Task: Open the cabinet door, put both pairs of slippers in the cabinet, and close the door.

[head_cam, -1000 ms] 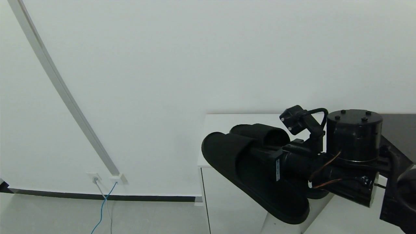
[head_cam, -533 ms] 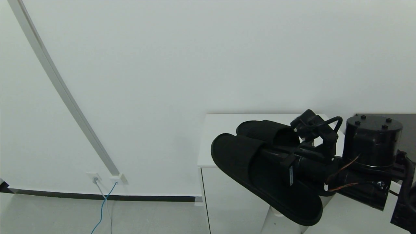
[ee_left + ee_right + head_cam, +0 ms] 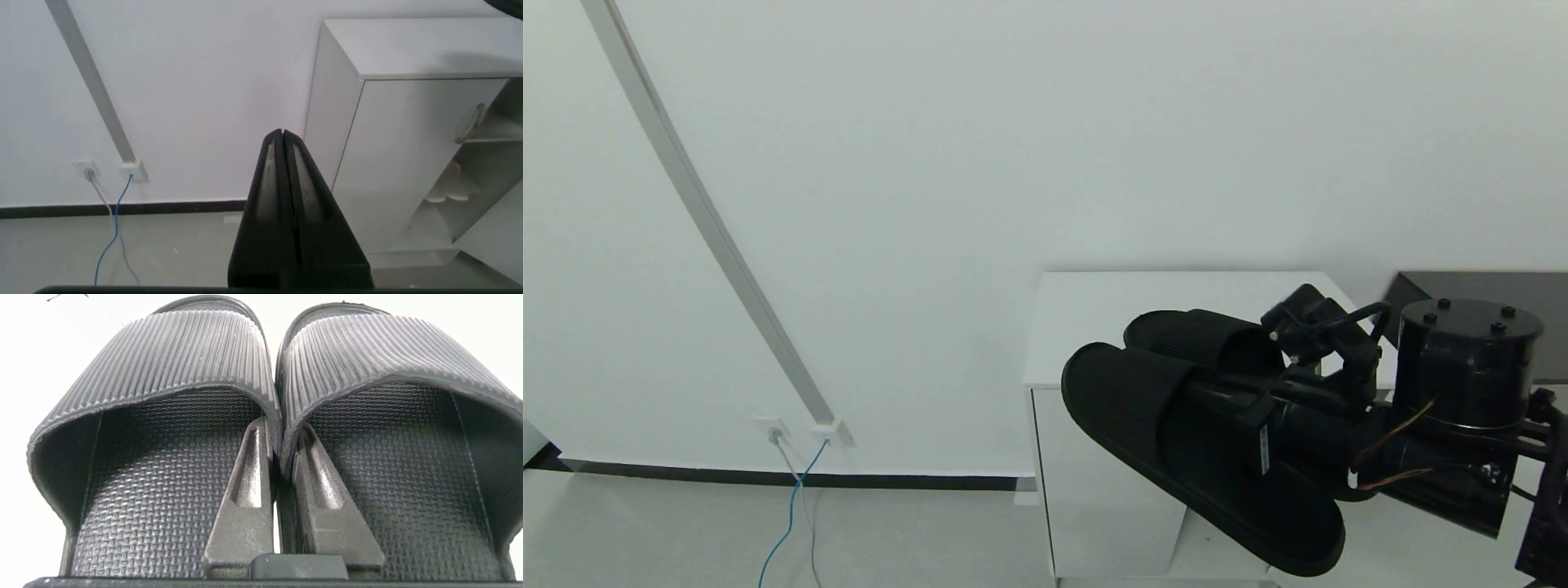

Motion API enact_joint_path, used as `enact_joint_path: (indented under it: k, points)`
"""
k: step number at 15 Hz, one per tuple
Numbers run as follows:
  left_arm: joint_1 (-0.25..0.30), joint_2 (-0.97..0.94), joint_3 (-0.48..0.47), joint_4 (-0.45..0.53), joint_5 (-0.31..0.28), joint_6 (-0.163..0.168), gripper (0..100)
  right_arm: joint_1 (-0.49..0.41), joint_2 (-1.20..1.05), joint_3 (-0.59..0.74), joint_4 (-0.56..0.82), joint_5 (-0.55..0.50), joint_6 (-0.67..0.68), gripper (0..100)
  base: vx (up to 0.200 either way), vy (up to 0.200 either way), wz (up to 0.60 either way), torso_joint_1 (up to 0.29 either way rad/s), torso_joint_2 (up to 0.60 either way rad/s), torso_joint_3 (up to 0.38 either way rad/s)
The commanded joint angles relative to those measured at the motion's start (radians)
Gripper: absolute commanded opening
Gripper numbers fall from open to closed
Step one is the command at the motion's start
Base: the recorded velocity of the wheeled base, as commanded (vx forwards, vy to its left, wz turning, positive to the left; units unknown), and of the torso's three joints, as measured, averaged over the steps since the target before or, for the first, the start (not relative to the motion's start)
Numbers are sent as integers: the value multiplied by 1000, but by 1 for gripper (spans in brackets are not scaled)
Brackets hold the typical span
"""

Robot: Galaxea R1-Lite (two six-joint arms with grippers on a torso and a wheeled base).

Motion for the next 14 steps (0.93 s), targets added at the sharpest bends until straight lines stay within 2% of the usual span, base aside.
enact_joint_path:
  k: [1, 12, 14]
  points:
    - [1, 2, 0, -1, 0, 0, 0, 2, 1, 6, 0, 0, -1, 0, 0, 0, 0, 0, 0, 0]
    - [1, 2, 0, -1, 0, 3, 0, 5, 7, 11, 9, -1, -1, 0, 0, 0, 0, 0, 0, 0]
    - [1, 0, 0, 1, 0, 3, 0, 5, 12, 12, 9, -4, 0, 0, 0, -200, 0, 0, 2, 9]
